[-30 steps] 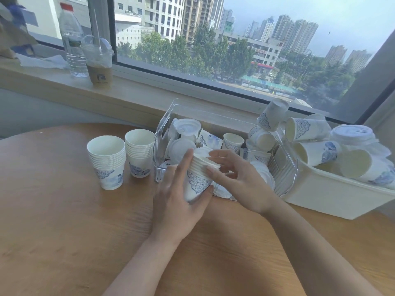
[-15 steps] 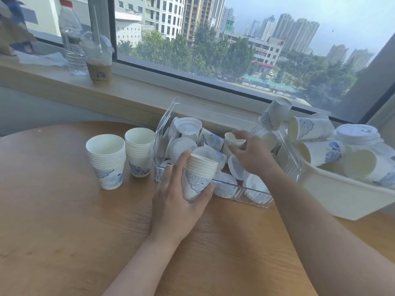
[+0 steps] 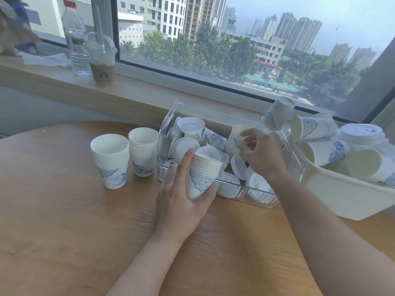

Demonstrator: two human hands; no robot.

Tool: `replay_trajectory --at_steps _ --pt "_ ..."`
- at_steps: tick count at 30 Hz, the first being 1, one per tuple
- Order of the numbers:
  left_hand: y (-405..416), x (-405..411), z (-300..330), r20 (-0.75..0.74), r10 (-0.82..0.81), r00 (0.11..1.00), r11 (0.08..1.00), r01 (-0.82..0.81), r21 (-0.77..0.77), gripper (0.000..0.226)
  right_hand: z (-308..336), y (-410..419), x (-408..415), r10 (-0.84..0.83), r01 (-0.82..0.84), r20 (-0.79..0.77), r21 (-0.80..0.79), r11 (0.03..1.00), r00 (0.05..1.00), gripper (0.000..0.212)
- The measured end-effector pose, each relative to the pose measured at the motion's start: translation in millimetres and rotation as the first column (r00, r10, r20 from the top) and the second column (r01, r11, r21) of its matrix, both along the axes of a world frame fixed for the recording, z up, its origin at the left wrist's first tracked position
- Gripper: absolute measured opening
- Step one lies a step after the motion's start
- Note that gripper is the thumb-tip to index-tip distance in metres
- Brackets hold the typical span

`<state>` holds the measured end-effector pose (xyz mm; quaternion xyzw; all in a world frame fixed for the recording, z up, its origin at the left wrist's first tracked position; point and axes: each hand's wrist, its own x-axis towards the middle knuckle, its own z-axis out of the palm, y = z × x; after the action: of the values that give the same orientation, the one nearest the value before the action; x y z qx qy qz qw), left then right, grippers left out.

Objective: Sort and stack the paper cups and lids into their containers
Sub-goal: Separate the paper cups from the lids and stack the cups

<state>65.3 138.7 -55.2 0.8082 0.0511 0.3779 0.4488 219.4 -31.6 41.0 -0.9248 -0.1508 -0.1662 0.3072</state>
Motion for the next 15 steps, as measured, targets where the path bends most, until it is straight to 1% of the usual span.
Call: replay_trajectory --at_steps 3,6,8,10,12,15 --pt "0.0 -0.3 -0.3 0.001 -0.004 1.000 1.000 0.004 0.002 0.085 15.2 -2.5 -15.2 0.020 -0.025 0.109 0.049 0.998 0.994 0.016" --pt "0.1 -0.3 -1.0 0.000 -0.004 1.000 1.000 0.004 0.004 0.085 28.7 -0.9 -36.4 0.108 -0.124 0.157 0.097 0.987 0.982 0.009" --pt "0.4 -0.6 -1.6 0.003 0.001 1.000 1.000 -0.001 0.005 0.085 36.4 0.7 -50.9 0.212 -0.231 0.119 0.191 0.954 0.970 0.008" --pt "0.3 -0.8 -1.8 0.006 -0.001 1.000 1.000 0.001 0.006 0.086 42.6 1.1 -64.2 0.335 -0.341 0.071 0.276 0.899 0.940 0.009" --pt "-0.2 -0.2 -1.5 0.008 -0.004 1.000 1.000 0.004 0.008 0.085 45.2 0.8 -73.2 0.426 -0.413 0.030 0.316 0.854 0.904 0.009" --pt "-0.6 0.2 -1.5 0.017 -0.010 1.000 1.000 0.010 0.013 0.085 43.6 0.8 -79.0 0.499 -0.463 -0.035 0.327 0.824 0.866 0.008"
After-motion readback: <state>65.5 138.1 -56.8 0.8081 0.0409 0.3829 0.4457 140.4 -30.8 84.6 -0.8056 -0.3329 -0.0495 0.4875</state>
